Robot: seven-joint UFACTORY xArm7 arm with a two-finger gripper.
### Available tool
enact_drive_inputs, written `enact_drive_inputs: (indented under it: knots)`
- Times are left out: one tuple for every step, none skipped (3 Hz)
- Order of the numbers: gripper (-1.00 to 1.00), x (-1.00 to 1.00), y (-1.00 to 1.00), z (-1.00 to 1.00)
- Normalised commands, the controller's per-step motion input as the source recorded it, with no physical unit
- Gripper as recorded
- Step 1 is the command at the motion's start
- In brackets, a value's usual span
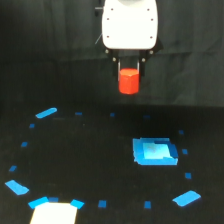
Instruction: Pick up the red object from the table
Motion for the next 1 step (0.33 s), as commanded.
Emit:
enact_drive_inputs:
  knots:
    - [-1.0, -0.03, -0.12, 0.67]
